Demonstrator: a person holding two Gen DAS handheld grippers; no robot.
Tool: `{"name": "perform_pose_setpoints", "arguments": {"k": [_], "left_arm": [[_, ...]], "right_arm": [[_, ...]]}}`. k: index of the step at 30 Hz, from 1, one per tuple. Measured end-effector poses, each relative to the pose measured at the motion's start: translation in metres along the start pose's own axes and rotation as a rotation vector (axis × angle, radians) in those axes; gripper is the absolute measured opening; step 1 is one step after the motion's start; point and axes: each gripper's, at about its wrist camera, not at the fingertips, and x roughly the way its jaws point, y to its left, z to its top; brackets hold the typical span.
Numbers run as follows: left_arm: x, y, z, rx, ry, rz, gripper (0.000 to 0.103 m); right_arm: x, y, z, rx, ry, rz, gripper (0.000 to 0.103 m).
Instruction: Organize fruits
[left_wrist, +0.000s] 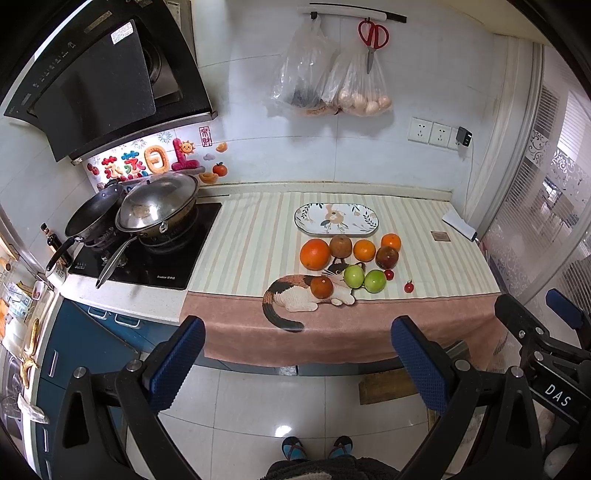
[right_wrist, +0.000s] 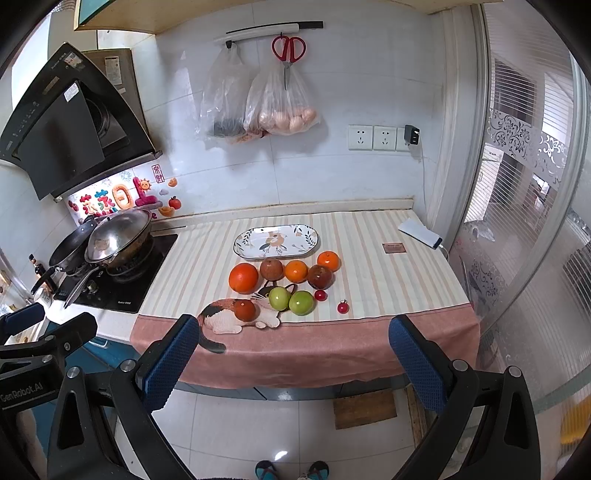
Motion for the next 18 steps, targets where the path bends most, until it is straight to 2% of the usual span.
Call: {"name": "perform_pose_setpoints", "arguments": {"k": [18], "left_arm": [[0.0034,-0.0012,0.0023,0.005,-0.003,0.003,0.103]], "right_arm": [[0.0097,-0.0046,0.0043,0.026,0.009,0.006,0.103]]}}
